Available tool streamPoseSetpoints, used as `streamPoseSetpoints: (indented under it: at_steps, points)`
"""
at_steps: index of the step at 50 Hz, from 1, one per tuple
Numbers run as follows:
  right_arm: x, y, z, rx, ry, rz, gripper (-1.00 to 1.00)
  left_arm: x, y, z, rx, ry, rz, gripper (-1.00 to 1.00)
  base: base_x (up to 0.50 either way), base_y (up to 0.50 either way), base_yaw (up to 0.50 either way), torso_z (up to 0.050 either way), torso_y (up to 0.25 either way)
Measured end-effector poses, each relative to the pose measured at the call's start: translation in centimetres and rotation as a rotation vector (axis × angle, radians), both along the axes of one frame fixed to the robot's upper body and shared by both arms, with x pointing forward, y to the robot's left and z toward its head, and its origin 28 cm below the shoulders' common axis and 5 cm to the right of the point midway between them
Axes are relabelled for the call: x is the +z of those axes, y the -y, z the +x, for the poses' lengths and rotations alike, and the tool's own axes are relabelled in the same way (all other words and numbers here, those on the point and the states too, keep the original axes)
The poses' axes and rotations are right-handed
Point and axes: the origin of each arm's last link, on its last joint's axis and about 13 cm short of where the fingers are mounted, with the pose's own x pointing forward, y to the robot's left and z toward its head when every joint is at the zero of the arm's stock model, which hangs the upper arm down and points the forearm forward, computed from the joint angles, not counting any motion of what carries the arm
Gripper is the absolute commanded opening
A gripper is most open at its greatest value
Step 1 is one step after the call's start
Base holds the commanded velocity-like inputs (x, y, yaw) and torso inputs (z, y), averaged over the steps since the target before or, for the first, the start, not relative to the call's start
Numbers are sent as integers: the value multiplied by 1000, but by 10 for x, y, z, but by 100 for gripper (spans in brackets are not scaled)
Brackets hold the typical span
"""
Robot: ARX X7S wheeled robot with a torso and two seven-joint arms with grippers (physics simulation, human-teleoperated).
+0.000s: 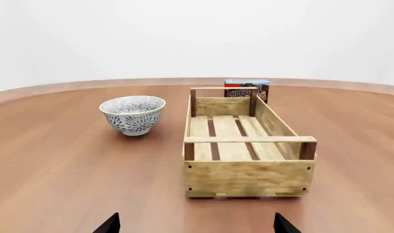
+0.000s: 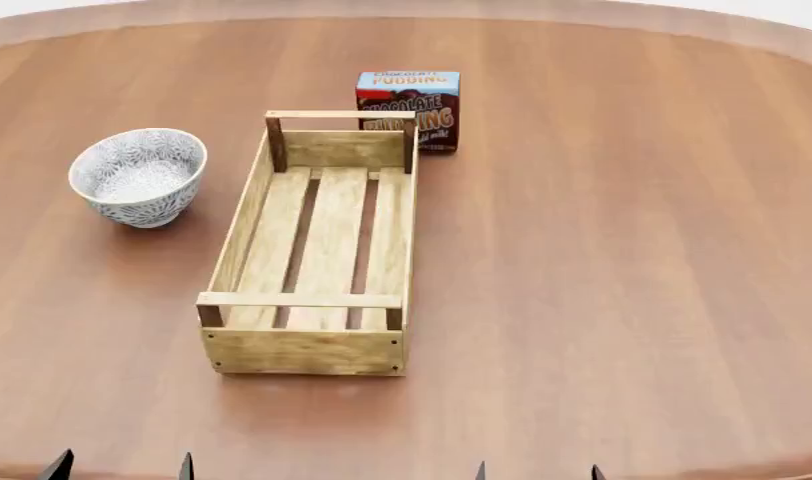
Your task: Pick up the bowl on the left and put it in the tray.
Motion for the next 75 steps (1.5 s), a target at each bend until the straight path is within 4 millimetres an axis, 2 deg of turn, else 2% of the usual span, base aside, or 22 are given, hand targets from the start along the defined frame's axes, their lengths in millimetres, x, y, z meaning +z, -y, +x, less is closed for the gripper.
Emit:
streamPoseSetpoints:
  at_steps: [18,26,42,54,65,75]
  points:
    - [1,-1,1,1,-8,-23,100,-4,-2,2,18,-2,-23,100,0,0,0,0,0]
    - [7,0,2,-18,4,-47,100,7,-2,0,-3,41,-13,100,0,0,0,0,0]
    - [61,0,-2,-67,158,-76,100,63,0,-10,-33,223,62,100,0,0,0,0,0]
    - [102,0,-11,-85,281,-84,100,96,-1,-22,-34,339,78,100,0,0,0,0,0]
    - [124,-1,-18,-103,349,-98,100,115,-1,-30,-33,400,79,100,41,0,0,0,0]
    - [132,-1,-21,-110,381,-108,100,122,-1,-34,-31,421,79,100,477,0,0,0,0]
